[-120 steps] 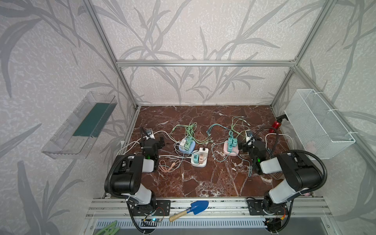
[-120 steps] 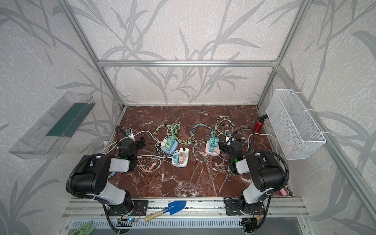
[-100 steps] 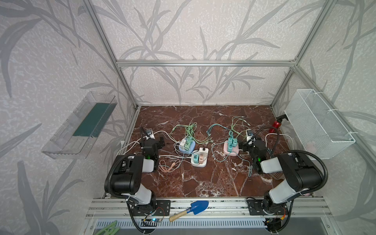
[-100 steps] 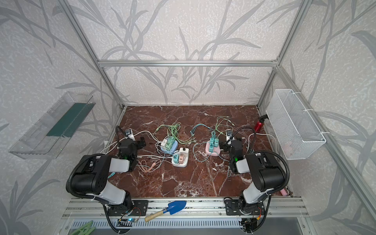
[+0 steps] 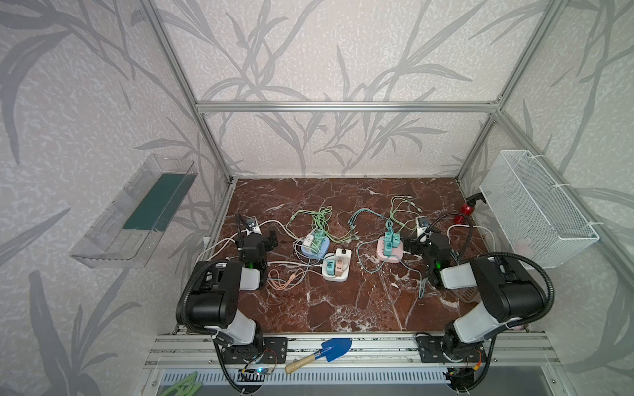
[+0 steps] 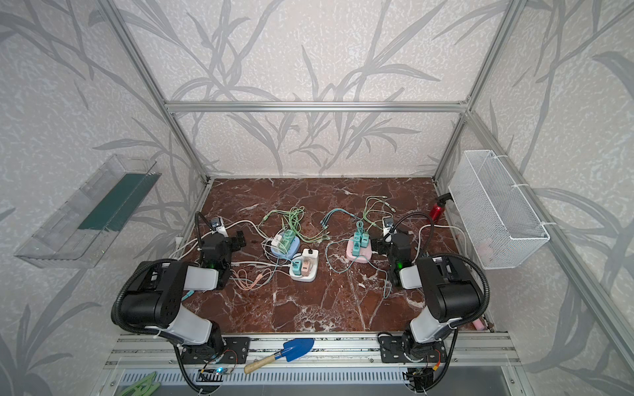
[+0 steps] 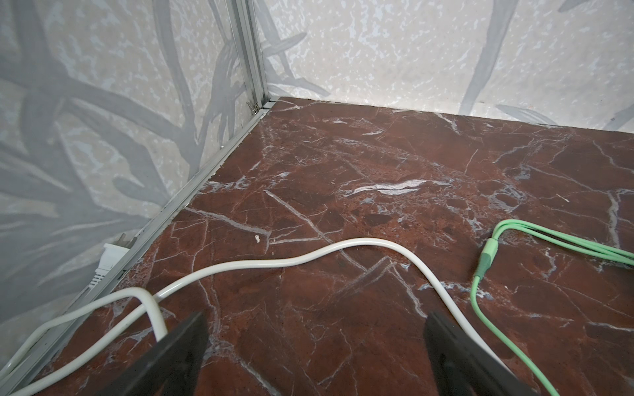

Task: Pull the plug off the socket
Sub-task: 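Raise both arms from rest and move toward the white power strip, then lower left gripper onto teal charger while right gripper approaches pink charger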

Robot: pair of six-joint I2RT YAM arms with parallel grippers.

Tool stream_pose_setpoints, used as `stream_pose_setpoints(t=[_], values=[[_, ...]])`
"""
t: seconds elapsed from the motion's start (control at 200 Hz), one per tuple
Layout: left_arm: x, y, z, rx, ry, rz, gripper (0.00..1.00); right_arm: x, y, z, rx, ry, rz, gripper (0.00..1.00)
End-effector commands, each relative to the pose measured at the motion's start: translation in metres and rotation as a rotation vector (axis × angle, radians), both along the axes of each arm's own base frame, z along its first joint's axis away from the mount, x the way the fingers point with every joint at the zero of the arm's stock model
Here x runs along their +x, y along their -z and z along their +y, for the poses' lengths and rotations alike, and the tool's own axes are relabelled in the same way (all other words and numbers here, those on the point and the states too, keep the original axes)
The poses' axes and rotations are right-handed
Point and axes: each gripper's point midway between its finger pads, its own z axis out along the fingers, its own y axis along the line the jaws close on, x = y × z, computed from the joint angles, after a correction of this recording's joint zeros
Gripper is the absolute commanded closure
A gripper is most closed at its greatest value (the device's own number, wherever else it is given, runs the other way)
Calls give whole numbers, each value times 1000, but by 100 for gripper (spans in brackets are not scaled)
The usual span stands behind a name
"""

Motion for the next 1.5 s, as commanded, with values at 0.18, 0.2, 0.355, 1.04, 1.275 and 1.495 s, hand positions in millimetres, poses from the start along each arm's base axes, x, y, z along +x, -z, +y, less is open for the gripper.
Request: stream_pose_setpoints(t=[0.18, 0.2, 0.355, 1.04, 1.275, 1.495], values=[[6, -7, -2, 11, 12, -20, 1, 4, -11, 3, 27, -14, -21, 1], [6, -7, -2, 11, 12, -20, 1, 4, -11, 3, 28, -14, -21, 1], [6, -7, -2, 11, 12, -19, 1, 4, -12, 3, 26, -14, -23, 1], [-34, -134, -60, -132, 122, -193, 5, -76, -146, 71, 280, -279, -126, 6], [-60, -134, -134, -68, 357, -140, 6, -132, -143, 163, 213, -572, -87, 11], [-86, -110, -172, -11, 503, -33, 8, -174, -105, 217, 102, -719, -16, 13]])
